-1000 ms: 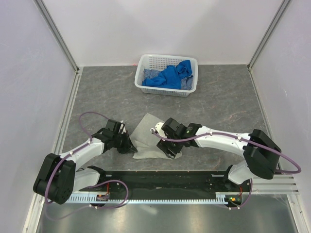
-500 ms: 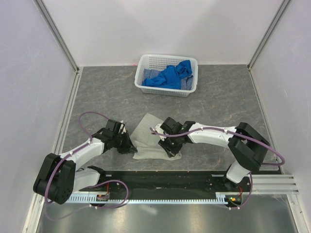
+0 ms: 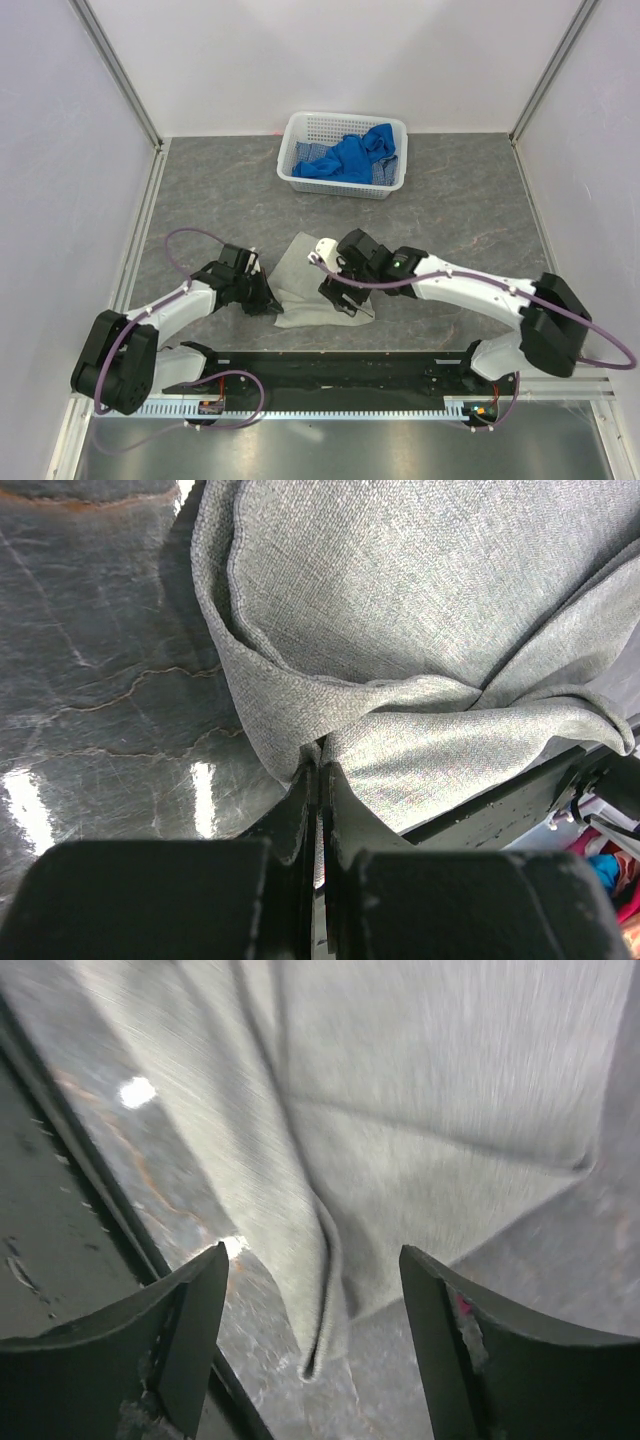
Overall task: Fold the napkin, place the utensils inside, and roll it up
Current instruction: Roll the napkin with the utensil
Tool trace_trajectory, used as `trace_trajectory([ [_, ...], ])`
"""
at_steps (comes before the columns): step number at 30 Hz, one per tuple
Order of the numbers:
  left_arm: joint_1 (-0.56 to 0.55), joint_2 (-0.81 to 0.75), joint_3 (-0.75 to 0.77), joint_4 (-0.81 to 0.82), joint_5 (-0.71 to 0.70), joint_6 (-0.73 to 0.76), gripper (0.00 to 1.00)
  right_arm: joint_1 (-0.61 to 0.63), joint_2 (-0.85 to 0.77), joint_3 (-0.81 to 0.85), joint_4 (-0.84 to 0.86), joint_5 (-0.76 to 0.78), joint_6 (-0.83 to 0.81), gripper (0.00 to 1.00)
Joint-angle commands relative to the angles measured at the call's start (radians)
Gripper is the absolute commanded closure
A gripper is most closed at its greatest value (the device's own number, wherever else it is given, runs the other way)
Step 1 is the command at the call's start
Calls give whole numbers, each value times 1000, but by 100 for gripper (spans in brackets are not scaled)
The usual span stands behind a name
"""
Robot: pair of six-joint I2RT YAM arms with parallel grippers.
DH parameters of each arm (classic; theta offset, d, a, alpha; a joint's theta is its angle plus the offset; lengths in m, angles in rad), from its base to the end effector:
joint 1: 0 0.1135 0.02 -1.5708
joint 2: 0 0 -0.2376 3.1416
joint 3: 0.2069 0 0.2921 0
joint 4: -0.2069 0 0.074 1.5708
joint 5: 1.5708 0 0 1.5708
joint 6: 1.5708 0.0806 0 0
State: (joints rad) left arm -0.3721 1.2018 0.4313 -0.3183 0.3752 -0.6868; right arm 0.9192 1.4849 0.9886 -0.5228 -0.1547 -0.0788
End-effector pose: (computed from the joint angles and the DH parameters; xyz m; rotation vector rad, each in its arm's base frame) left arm 0.2224 -0.1185 0.0470 -0.3100 2.7884 -0.8070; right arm 0.2085 0.2938 0.1360 -1.3225 2.3048 0.4947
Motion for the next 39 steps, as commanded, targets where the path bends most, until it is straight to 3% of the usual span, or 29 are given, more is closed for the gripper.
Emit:
trace_trajectory([
  [1, 4, 18, 26, -24, -15, 53, 98, 127, -89, -54, 136, 106, -64, 21],
  [9, 4, 36, 40, -27, -5, 64, 98, 253, 18, -81, 233, 147, -96, 19],
  [22, 2, 41, 50, -30, 7, 78, 98, 268, 179, -38, 253, 201, -180, 22],
  [24, 2, 42, 53, -28, 13, 82, 98, 268, 201, -30, 248, 210, -185, 26],
  [29, 4, 39, 66, -21, 22, 102, 98, 265, 279, 34, 150, 167, -184, 55],
  [32, 2, 21, 79, -18, 5, 113, 81, 253, 310, 67, 78, 94, -168, 65],
  [33, 4, -2, 84, -19, -4, 116, 64, 248, 328, 76, 57, 74, -164, 67],
  [36, 2, -60, 87, -27, -45, 118, 43, 222, 360, 119, -37, -47, -150, 72],
  [39, 2, -111, 90, -60, -91, 116, 37, 172, 400, 159, -104, -205, -133, 75],
])
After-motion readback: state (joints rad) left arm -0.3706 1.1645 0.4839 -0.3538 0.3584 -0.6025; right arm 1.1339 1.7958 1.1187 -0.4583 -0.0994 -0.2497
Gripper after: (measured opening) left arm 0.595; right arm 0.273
